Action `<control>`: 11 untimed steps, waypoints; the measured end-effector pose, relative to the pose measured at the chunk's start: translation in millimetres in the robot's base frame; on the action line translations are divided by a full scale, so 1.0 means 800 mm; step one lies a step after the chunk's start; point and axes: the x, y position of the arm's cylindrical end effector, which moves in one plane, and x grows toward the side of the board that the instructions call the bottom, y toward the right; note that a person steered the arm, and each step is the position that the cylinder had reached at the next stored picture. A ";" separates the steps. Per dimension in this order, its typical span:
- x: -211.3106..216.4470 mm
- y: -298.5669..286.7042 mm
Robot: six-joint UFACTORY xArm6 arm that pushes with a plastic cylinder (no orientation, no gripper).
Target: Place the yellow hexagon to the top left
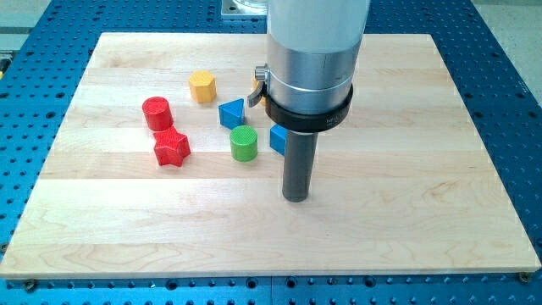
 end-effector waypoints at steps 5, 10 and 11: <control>-0.133 -0.044; -0.208 -0.162; -0.208 -0.155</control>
